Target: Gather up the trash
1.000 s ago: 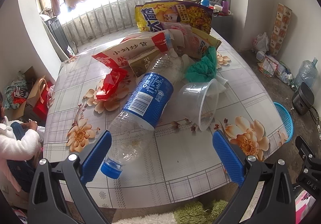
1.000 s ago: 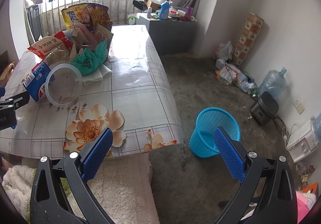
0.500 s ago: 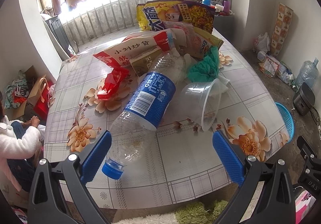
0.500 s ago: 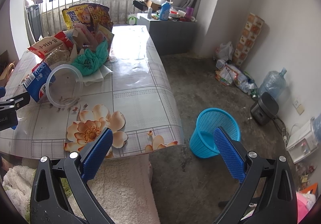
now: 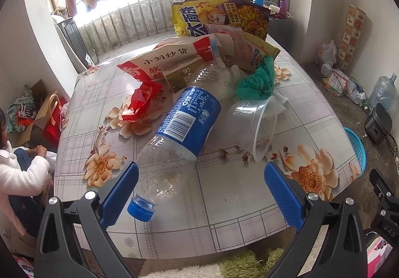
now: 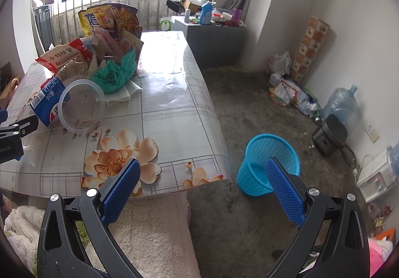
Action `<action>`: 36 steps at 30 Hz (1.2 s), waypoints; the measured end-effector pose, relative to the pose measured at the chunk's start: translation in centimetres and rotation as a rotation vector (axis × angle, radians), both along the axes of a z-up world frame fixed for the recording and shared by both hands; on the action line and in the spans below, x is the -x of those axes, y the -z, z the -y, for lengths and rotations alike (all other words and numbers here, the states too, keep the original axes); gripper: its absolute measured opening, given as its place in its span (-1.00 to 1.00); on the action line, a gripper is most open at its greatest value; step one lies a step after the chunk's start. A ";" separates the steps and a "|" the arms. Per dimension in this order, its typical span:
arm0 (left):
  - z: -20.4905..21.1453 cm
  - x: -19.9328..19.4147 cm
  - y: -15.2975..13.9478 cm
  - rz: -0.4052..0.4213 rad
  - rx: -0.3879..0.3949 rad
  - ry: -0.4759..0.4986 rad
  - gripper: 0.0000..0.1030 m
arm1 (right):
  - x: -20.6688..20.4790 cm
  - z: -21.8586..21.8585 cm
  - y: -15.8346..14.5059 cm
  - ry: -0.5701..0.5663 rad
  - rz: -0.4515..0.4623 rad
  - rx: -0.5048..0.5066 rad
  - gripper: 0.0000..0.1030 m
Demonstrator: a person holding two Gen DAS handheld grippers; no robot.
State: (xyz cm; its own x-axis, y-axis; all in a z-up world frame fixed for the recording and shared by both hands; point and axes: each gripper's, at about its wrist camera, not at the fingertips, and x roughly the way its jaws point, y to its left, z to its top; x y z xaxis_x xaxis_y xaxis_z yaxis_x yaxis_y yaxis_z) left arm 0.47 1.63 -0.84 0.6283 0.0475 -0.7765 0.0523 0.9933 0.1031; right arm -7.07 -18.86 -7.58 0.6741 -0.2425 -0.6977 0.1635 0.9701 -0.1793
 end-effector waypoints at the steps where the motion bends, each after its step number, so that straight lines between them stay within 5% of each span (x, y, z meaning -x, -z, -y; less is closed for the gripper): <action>1: 0.0 0.0 0.0 -0.001 0.001 0.000 0.92 | 0.0 -0.1 0.0 -0.001 0.001 -0.001 0.87; 12: -2.9 0.3 -1.8 0.078 0.077 0.025 0.92 | -1.5 -1.4 -2.0 -0.060 0.063 -0.071 0.87; 18: -8.4 0.4 -2.5 0.149 0.109 -0.001 0.92 | -3.8 -4.4 -4.7 -0.208 0.125 -0.266 0.87; 24: -12.8 1.1 -2.8 0.230 0.149 -0.051 0.89 | -6.3 -9.0 -4.6 -0.362 0.064 -0.496 0.78; 29: -14.0 -0.1 -1.7 0.228 0.132 -0.041 0.56 | -8.9 -12.0 -3.1 -0.382 -0.050 -0.682 0.61; 36: -13.8 -4.6 1.0 0.182 0.101 0.044 0.08 | -12.0 -15.1 -1.3 -0.333 -0.173 -0.786 0.39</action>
State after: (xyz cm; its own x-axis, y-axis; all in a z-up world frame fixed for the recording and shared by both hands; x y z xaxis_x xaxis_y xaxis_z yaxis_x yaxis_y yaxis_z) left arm 5.10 15.41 -1.82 0.7585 -0.0551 -0.6493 0.0852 0.9963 0.0149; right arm 4.89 -3.76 -6.32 0.4933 0.5434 -0.6792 -0.1188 0.8156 0.5663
